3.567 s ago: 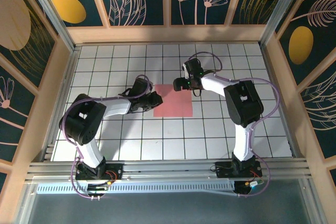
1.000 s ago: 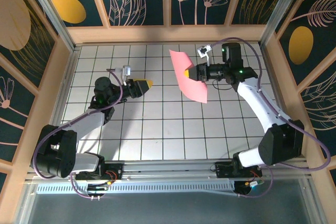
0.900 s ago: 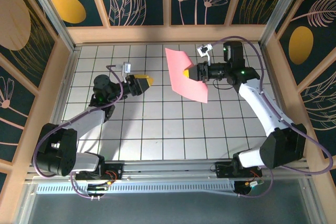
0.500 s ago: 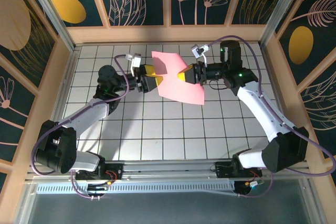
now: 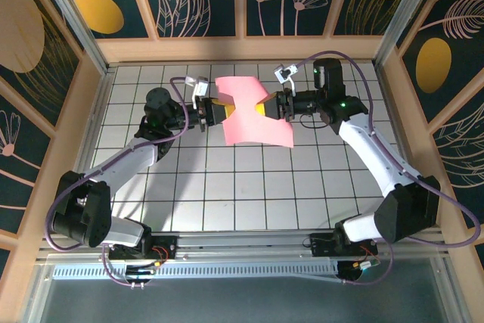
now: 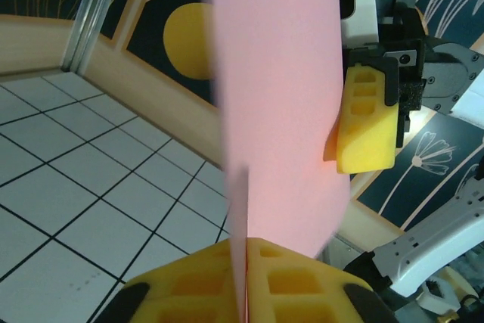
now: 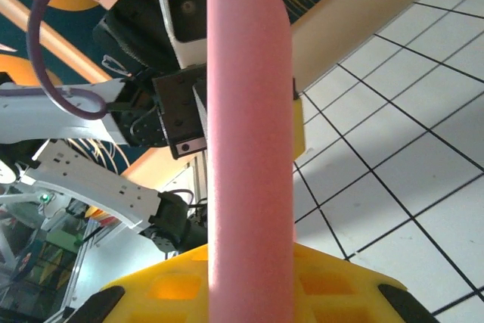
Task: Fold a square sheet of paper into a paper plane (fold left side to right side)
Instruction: Place a square sheet of paper at the center of the table.
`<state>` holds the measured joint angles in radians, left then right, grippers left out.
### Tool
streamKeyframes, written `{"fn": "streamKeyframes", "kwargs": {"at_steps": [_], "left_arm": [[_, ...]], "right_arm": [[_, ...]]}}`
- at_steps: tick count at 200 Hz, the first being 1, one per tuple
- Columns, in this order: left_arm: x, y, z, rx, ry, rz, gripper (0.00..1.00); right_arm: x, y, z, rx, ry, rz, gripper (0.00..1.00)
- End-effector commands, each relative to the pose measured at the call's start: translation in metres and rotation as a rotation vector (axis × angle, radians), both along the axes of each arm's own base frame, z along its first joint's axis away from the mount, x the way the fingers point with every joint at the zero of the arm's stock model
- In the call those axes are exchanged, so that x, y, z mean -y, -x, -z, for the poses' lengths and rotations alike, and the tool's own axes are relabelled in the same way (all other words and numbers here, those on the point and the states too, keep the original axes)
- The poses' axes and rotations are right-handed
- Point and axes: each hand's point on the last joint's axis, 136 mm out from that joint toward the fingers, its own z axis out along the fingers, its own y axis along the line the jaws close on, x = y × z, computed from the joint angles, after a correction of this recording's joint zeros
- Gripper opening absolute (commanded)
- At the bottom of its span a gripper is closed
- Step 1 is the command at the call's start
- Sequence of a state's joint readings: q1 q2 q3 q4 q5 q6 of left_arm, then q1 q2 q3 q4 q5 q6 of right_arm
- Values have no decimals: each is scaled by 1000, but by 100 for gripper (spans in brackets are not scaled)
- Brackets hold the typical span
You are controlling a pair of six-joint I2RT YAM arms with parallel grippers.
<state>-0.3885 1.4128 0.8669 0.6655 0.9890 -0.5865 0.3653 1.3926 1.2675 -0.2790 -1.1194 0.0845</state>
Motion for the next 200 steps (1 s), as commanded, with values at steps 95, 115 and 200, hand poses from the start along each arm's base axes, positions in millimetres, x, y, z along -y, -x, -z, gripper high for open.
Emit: {"fn": "streamKeyframes", "kwargs": {"at_steps": [95, 115, 200], "left_arm": [[1, -40, 103, -404, -267, -127, 0], [-1, -46, 143, -521, -336, -160, 0], [-15, -56, 257, -787, -581, -241, 0]], "right_arm": [[42, -61, 79, -147, 202, 365, 48], [52, -70, 110, -205, 261, 449, 51], [68, -80, 212, -389, 392, 619, 34]]}}
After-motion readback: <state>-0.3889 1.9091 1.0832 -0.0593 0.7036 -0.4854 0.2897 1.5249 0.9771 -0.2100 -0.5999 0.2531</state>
